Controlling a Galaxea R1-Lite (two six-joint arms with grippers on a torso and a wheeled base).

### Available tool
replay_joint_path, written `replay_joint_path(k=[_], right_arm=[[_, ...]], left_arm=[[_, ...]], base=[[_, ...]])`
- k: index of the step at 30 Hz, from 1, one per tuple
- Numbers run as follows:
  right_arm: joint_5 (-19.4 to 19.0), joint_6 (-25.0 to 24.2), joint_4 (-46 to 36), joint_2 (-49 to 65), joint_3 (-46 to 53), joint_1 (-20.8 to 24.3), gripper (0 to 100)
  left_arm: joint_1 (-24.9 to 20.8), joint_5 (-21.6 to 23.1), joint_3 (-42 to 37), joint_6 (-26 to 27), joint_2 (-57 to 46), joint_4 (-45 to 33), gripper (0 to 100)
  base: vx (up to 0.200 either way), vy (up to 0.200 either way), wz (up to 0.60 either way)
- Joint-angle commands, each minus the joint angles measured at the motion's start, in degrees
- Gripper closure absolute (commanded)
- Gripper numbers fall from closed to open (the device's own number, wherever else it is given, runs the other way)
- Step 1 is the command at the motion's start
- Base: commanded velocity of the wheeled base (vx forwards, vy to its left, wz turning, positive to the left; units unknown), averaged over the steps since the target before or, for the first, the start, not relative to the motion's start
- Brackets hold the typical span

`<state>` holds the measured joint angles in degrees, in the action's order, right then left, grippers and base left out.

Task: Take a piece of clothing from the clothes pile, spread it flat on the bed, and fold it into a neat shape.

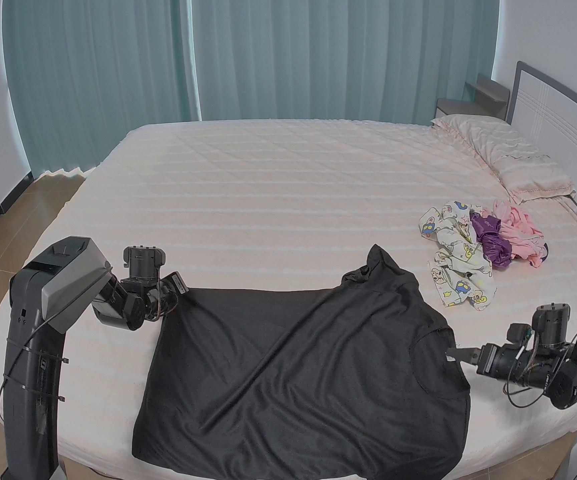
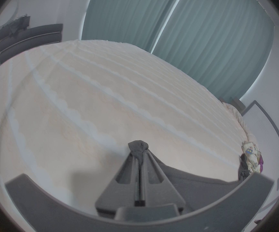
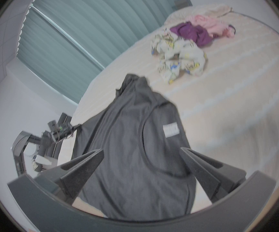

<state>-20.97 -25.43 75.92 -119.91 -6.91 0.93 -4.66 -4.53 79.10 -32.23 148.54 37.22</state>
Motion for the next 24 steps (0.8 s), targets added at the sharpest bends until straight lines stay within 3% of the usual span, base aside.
replay_joint_path(k=[1,3,5,7,10,15,24], right_arm=[[8.0,-2.3,0.7,-4.2,-11.2,4.6,0],[9.8,-2.3,0.4,-5.2,-13.6,5.7,0],[14.6,-2.3,-2.1,-7.7,-21.7,7.5,0],[16.0,-2.3,-5.4,-8.9,-27.5,8.3,0],[16.7,-2.3,-9.4,-10.6,-33.5,9.0,0],[19.9,-2.4,-21.3,-19.4,-51.6,11.1,0],[22.0,-3.4,-29.4,-29.1,-68.9,11.7,0]], left_arm=[[2.6,-2.3,2.8,0.1,-1.0,-0.1,100],[2.9,-2.4,3.0,0.1,-1.0,-0.1,100],[3.5,-2.4,3.4,0.1,-1.0,0.0,100],[3.5,-2.4,3.4,0.1,-0.9,0.0,100],[3.4,-2.4,3.3,0.1,-0.7,0.0,100],[2.9,-2.4,2.7,-0.4,-0.8,0.1,100],[2.5,-3.6,1.0,-0.6,-1.1,0.2,100]], base=[[0.000,0.000,0.00],[0.000,0.000,0.00],[0.000,0.000,0.00],[0.000,0.000,0.00],[0.000,0.000,0.00],[0.000,0.000,0.00],[0.000,0.000,0.00]])
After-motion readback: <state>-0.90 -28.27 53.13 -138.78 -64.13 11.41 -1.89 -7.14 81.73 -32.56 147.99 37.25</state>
